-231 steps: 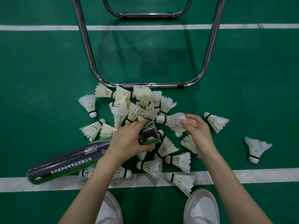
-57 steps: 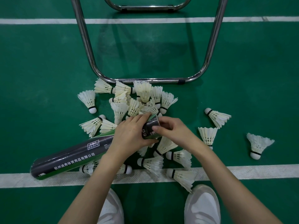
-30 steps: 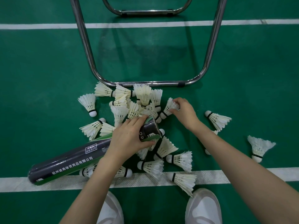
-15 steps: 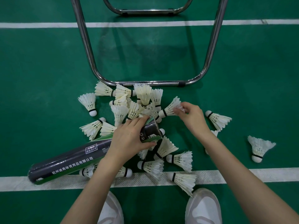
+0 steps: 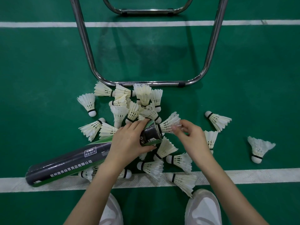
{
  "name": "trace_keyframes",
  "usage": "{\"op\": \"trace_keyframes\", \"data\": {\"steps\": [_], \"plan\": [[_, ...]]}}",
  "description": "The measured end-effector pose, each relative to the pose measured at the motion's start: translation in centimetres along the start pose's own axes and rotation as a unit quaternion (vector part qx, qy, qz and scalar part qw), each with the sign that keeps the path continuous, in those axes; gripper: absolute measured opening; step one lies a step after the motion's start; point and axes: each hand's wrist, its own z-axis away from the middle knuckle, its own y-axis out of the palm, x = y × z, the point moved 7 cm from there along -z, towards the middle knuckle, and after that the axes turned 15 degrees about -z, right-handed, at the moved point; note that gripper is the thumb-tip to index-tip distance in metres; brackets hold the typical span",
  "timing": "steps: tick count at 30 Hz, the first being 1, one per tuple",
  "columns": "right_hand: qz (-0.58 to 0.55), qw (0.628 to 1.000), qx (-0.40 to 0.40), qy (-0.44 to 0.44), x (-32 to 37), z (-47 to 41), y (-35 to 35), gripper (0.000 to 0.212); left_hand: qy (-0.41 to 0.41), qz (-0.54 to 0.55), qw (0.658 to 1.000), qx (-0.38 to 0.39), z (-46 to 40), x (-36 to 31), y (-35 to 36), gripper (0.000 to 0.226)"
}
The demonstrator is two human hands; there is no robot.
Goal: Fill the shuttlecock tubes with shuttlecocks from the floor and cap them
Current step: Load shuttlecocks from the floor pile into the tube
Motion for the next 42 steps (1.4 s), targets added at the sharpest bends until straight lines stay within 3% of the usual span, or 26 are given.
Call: {"op": "trace_keyframes", "data": {"steps": [10,13,17,21,27,42], "plan": [[-0.052,0.996,0.073,0.03,-1.0,1.1,4.4,0.011,0.007,0.0,1.0,-0.022,0.0,-0.2,-0.1,0.087],[-0.053,0.994,0.08,0.045,-1.2,1.3,4.7,0.025,0.013,0.005,1.0,-0.019,0.1,-0.3,0.0,0.085],[-0.041,0.994,0.099,0.036,-0.7,1.3,4.8,0.01,0.025,-0.002,0.999,-0.019,0.1,-0.5,0.3,0.083],[-0.064,0.991,0.105,0.043,-0.7,0.9,5.0,0.025,0.019,-0.006,0.999,-0.026,0.2,-0.5,0.0,0.08],[-0.133,0.977,0.15,0.077,-1.0,0.5,5.6,0.022,0.029,0.002,1.0,-0.005,0.1,-0.5,0.4,0.083],[-0.154,0.946,0.256,0.125,-1.5,0.8,6.9,0.019,0.038,0.008,0.999,0.012,0.5,-0.7,0.1,0.081]]}}
